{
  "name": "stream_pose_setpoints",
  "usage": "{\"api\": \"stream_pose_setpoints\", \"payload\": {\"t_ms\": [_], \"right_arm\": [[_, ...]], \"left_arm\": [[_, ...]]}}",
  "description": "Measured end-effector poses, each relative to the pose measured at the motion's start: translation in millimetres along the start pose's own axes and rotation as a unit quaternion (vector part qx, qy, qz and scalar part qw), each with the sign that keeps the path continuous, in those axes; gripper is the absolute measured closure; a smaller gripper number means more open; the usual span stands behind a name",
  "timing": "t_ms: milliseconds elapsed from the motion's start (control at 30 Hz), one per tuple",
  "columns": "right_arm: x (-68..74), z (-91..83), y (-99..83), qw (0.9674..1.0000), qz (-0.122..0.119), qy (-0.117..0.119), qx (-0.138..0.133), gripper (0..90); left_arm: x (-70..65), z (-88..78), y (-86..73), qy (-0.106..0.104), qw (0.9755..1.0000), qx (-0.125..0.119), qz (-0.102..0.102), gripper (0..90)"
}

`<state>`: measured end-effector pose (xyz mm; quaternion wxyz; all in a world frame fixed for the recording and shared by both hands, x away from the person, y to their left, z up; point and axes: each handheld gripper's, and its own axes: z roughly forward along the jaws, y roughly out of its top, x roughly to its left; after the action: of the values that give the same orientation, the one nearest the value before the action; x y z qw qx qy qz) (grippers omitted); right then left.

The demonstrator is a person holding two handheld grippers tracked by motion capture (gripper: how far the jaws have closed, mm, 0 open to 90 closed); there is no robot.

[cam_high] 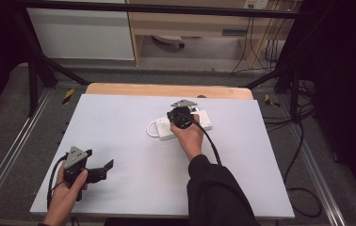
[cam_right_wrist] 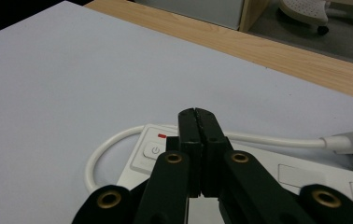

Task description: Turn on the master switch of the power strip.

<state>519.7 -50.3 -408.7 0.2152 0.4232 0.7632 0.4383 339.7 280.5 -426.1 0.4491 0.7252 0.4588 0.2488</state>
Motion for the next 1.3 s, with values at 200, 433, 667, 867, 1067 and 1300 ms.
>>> {"api": "stream_pose_setpoints", "payload": {"t_ms": [200,433,667,867,1067,1300], "right_arm": [[-9.5,-7.9,-2.1,1.0000,0.008,-0.004,0.000,88.3],[-20.3,-16.9,-2.8,0.9996,0.025,-0.009,-0.003,79.8],[-27.1,-25.8,-0.1,0.9994,0.033,-0.011,-0.004,63.5],[-31.4,-30.5,2.2,0.9985,0.051,-0.016,0.006,40.7],[-35.3,-36.9,3.9,0.9980,0.059,-0.020,0.012,25.5],[-40.1,-46.1,5.5,0.9970,0.073,-0.020,0.015,12.7]], "left_arm": [[0.1,0.1,-0.1,-0.001,1.0000,0.001,-0.002,6.5],[0.4,0.1,-0.4,0.001,1.0000,0.003,-0.001,6.5],[0.6,-0.1,-0.7,0.002,1.0000,0.001,-0.003,6.5],[0.8,-0.5,-0.7,0.002,1.0000,0.002,-0.002,6.5],[1.1,-0.6,-0.8,0.004,1.0000,0.003,-0.002,6.4],[1.1,-0.7,-1.0,0.005,1.0000,0.002,-0.005,6.4]]}}
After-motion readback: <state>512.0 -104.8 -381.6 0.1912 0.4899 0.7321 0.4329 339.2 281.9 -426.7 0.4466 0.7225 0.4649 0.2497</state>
